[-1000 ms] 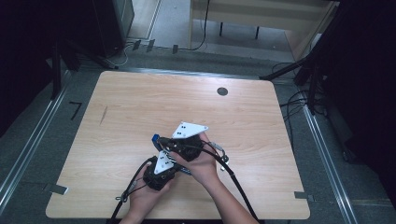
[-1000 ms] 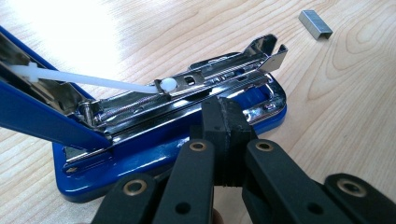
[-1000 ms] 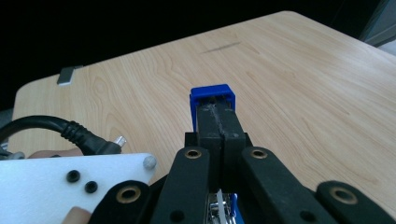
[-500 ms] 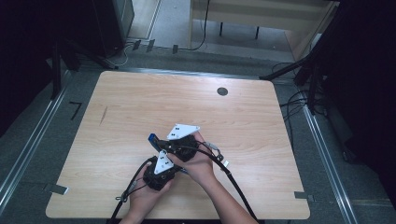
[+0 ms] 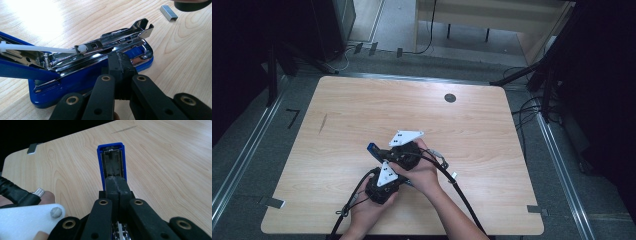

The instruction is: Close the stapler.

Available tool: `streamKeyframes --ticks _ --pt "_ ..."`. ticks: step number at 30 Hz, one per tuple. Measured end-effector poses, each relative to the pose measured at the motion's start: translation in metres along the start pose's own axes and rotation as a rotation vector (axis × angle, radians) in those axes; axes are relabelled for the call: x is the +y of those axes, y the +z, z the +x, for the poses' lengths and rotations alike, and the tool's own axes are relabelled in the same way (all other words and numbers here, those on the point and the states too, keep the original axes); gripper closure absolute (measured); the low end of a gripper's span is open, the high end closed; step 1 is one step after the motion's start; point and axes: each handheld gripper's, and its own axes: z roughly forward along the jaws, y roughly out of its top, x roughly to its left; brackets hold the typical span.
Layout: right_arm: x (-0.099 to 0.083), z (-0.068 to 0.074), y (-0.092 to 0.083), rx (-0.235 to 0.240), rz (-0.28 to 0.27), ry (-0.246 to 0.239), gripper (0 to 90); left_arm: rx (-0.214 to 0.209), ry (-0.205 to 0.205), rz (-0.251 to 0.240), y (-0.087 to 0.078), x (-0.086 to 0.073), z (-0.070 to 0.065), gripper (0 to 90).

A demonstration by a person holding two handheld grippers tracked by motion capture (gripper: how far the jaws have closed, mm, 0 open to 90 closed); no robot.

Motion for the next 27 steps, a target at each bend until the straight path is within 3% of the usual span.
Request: streamKeyframes --ticks 9,14,18,27 --pt "0.001 -0.004 0.007 0.025 0.014 0.012 90.0 0.000 -0.001 -0.001 0.000 0.000 0.000 90.0" --pt "-0.003 -0.004 0.016 0.012 0.063 -0.008 90.0 0.005 0.002 0.002 0.000 0.000 0.000 90.0" --pt "-0.003 -0.006 0.020 0.019 0.065 0.001 90.0 0.003 -0.001 0.000 0.000 0.000 -0.001 90.0" --pt "-0.006 -0.004 0.042 -0.014 0.187 0.004 90.0 0.002 0.007 0.005 0.000 0.000 0.000 90.0"
